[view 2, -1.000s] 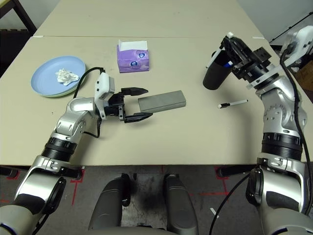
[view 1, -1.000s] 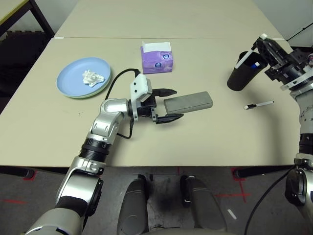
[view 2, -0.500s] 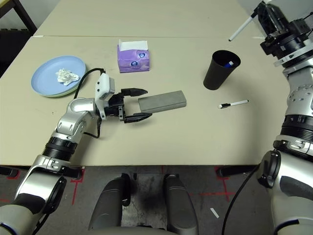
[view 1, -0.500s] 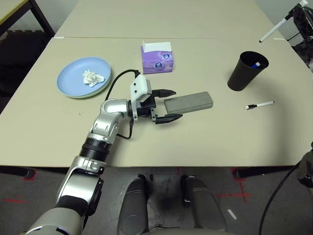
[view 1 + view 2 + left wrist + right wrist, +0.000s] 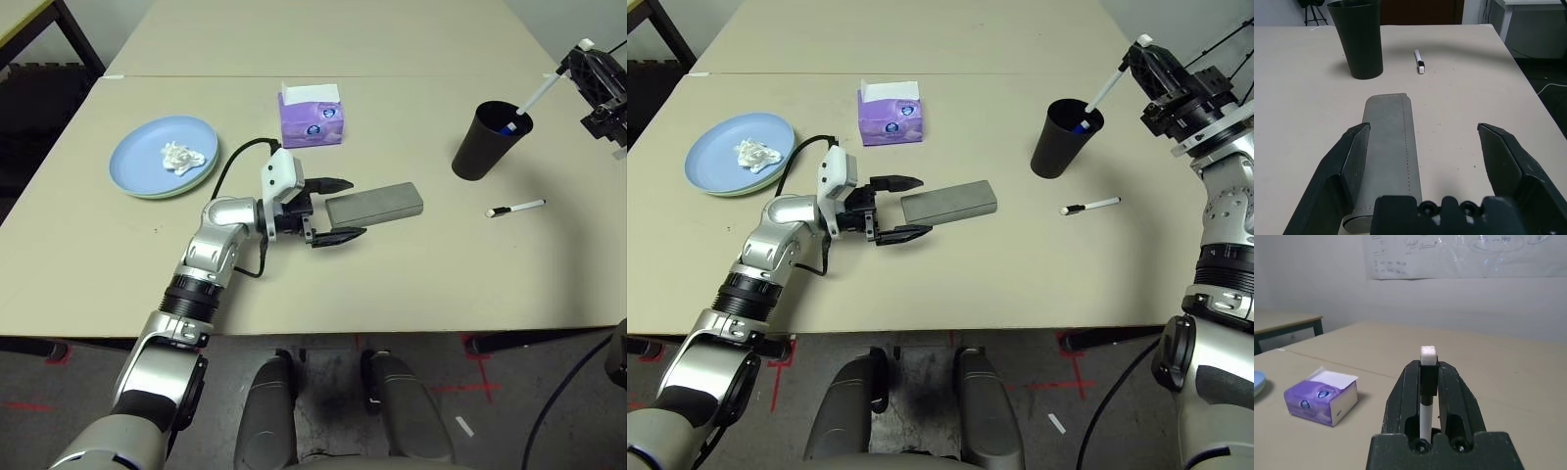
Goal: Organize and tidy the items on the table.
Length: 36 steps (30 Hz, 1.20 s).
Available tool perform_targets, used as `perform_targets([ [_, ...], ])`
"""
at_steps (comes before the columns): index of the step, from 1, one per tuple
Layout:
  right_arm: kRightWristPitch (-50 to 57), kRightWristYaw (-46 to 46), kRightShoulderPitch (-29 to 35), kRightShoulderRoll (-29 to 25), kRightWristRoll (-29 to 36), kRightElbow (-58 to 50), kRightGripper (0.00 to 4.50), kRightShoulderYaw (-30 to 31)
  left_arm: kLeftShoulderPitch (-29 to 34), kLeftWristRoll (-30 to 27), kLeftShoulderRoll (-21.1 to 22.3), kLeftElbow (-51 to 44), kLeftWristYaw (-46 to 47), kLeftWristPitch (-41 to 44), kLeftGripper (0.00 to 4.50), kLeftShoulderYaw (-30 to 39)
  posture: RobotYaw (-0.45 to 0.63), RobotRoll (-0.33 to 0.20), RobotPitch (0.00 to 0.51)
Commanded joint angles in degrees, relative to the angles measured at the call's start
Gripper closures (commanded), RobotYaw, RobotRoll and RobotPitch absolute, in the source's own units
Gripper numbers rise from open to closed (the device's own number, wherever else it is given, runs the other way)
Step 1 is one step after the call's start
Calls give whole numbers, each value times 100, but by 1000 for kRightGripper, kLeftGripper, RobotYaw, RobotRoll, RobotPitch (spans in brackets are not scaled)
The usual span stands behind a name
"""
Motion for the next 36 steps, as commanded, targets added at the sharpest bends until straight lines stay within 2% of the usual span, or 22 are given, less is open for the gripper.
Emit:
perform_targets([
  [1, -122, 60, 51, -3, -137, 123, 4171, 93, -5, 29, 6, 4, -55, -21, 0, -36, -98, 0, 174],
  [6, -297, -34, 56, -49, -428, 217, 4171, 273, 3, 35, 15, -3, -38, -22, 0, -29, -97, 0, 173],
  [17, -217, -74, 29, -16, -473, -9, 77, 352, 3, 33, 12, -3, -37, -24, 0, -33, -100, 0, 172],
  [23, -18, 41, -29, 69, -300, -375, 26, 419, -5, 28, 13, 6, -52, -28, 0, -34, -103, 0, 173],
  [27, 622, 690, 229, -13, -98, -1201, 26, 902, 2, 24, 15, -5, -56, -21, 0, -35, -102, 0, 175],
  [31, 58, 1953, 723, -771, -1047, -1491, 26, 2054, 9, 23, 19, -14, -55, -12, 0, -37, -102, 0, 176],
  [36, -991, 2906, 407, -1425, -2127, -592, 26, 2944, -5, 30, 6, 12, -49, -29, 0, -44, -100, 0, 177],
])
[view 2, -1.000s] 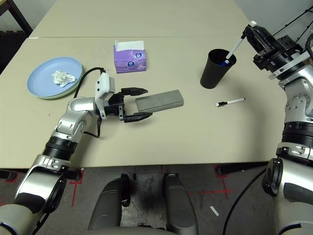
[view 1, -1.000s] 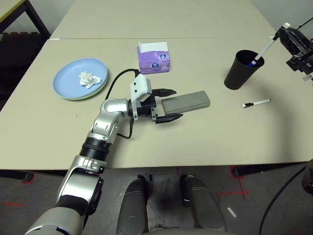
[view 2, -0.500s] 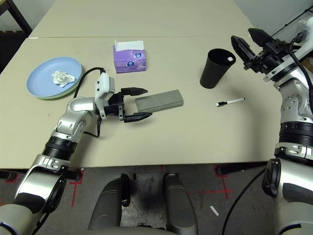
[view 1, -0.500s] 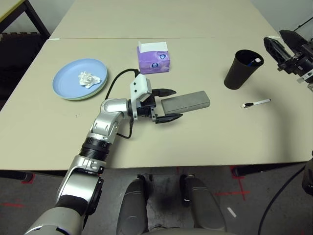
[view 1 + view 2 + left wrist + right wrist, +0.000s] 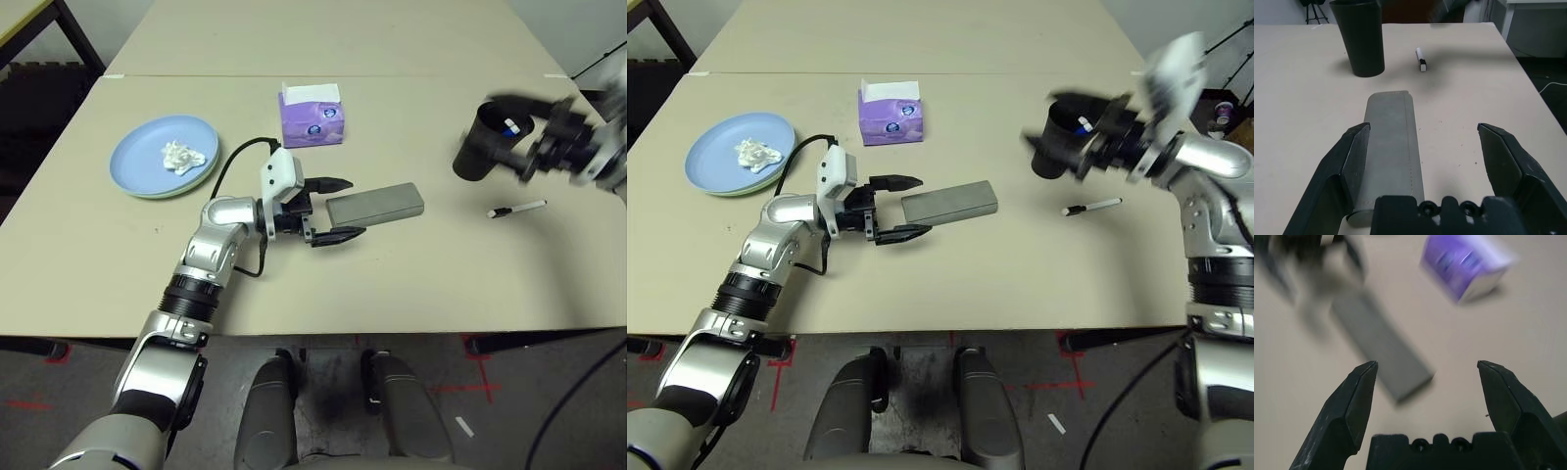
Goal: Organize and tidy the items on the table.
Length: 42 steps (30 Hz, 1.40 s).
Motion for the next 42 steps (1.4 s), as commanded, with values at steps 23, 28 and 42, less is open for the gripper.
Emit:
perform_targets([
  [23, -4098, 914, -3385, 164, -4204, 5142, 26, 2579, 382, -23, 151, -538, 94, 204, 0, 2, -35, 0, 200],
  [28, -4176, 833, -3402, 266, -4379, 5213, 26, 2611, 373, -11, 138, -528, 95, 206, 0, 2, -40, 0, 206],
  [42, -4280, 721, -3424, 310, -4743, 5361, 26, 2693, 417, -7, 140, -552, 148, 190, 0, 5, -22, 0, 215],
])
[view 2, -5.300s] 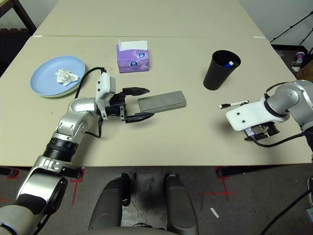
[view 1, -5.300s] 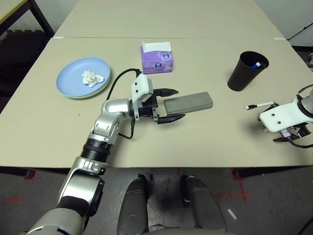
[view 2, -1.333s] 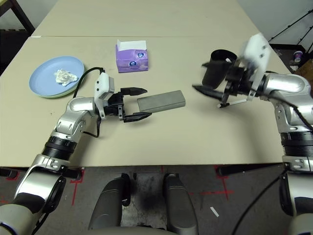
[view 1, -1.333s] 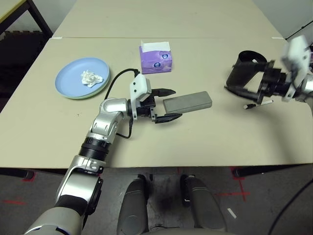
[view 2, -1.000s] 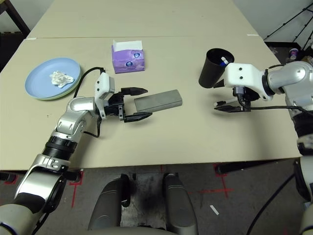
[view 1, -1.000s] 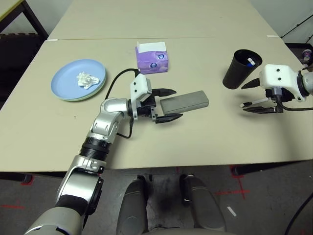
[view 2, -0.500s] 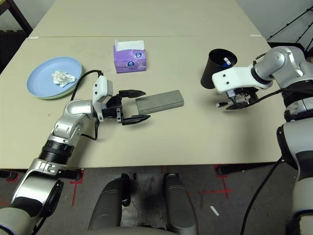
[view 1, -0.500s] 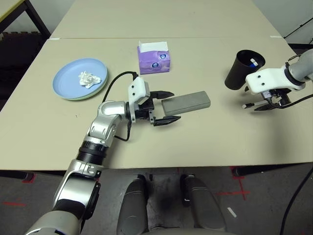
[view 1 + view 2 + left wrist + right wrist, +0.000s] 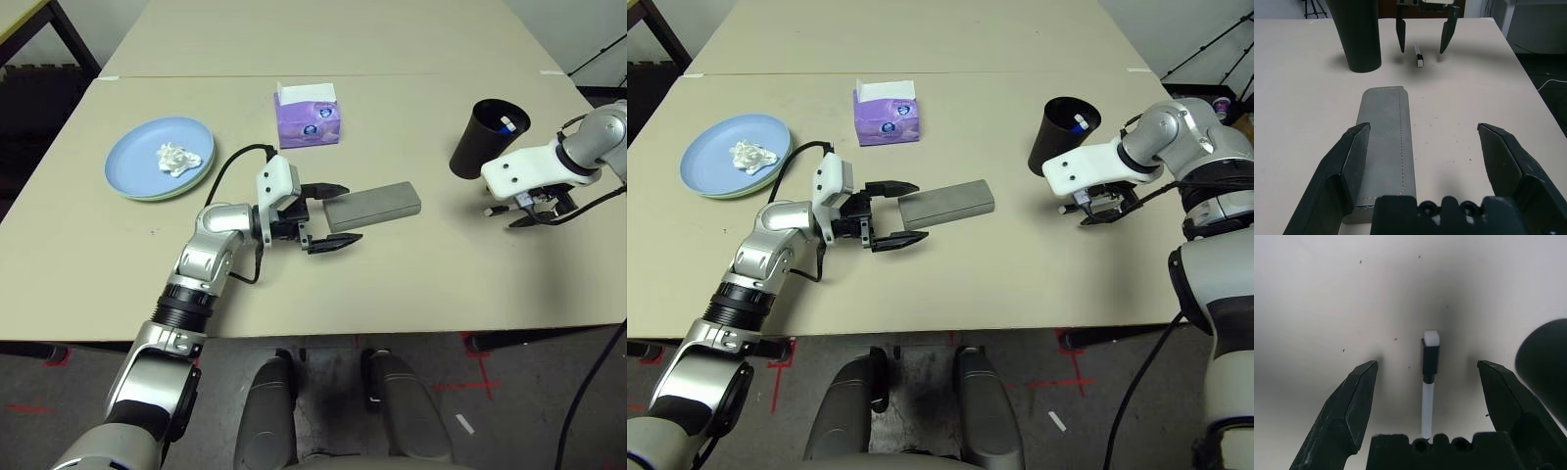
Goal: Organize and tidy the items on the table.
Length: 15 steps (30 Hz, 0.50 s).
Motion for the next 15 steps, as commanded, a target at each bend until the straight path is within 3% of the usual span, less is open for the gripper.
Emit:
perform_targets([
  [1, -56, -20, -61, -23, -96, 136, 26, 57, 105, -8, 23, -94, 29, 26, 0, 2, -20, 0, 216],
  [15, -113, -179, -91, 86, -278, 269, 26, 87, 256, -42, 96, -359, 136, 156, 0, 23, -4, 0, 226],
])
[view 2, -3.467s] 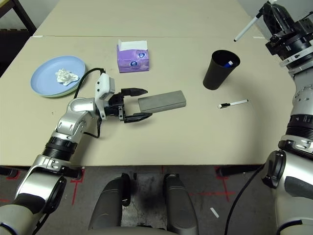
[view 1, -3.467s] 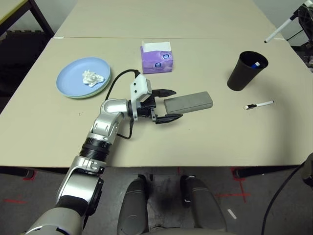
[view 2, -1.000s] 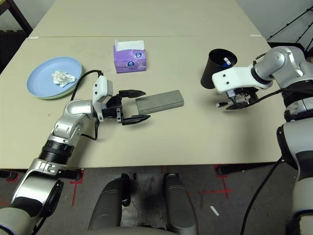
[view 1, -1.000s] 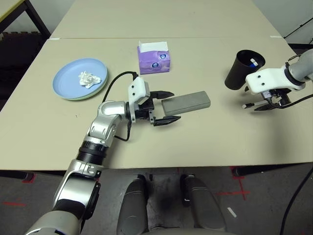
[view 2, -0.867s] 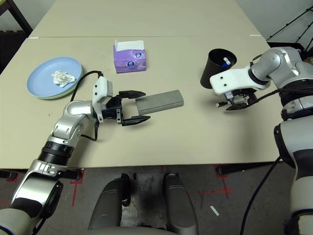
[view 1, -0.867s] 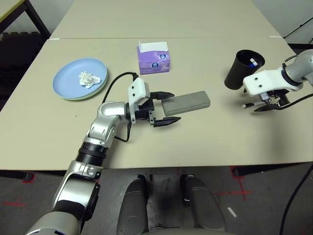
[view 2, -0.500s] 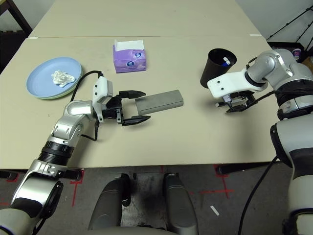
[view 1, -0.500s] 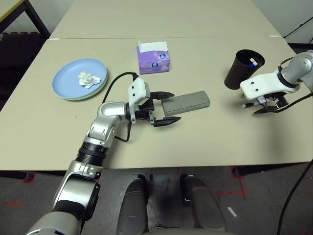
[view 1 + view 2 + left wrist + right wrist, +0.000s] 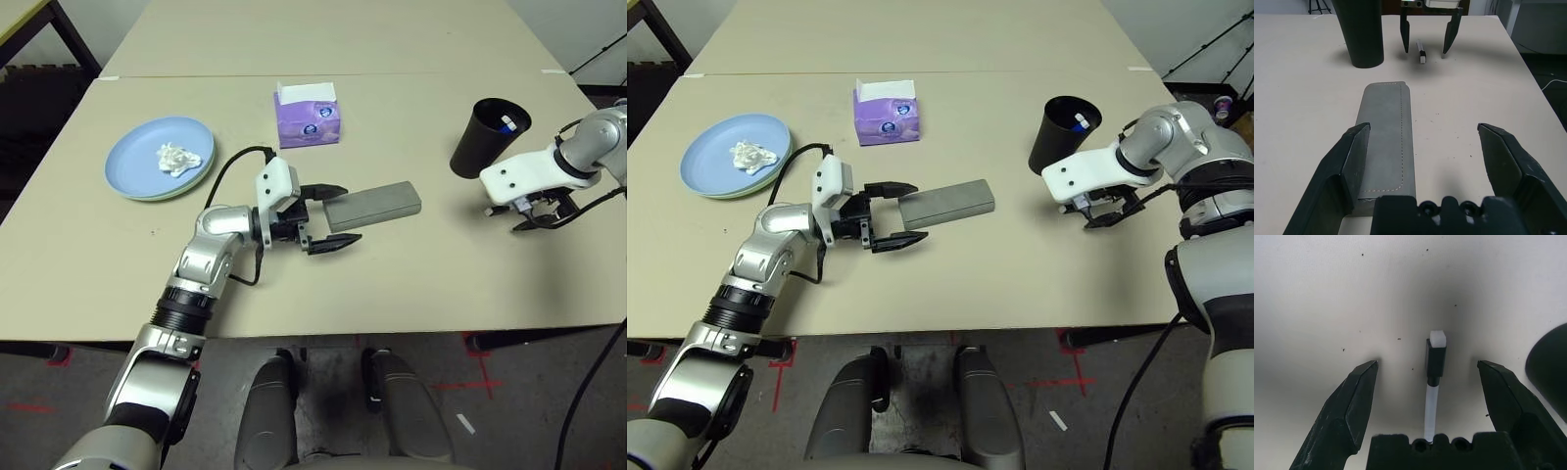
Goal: Organize and tidy the items on the table.
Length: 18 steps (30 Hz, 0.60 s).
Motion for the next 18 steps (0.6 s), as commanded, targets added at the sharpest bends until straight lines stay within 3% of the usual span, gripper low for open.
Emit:
perform_targets([
  [1, -33, -40, -50, -1, -27, 86, 26, 30, 110, -42, 74, -171, 19, 103, 0, 25, -5, 0, 226],
  [18, -49, -89, -97, 30, -96, 112, 26, 54, 314, -84, 88, -528, 116, 321, 0, -24, 0, 0, 254],
])
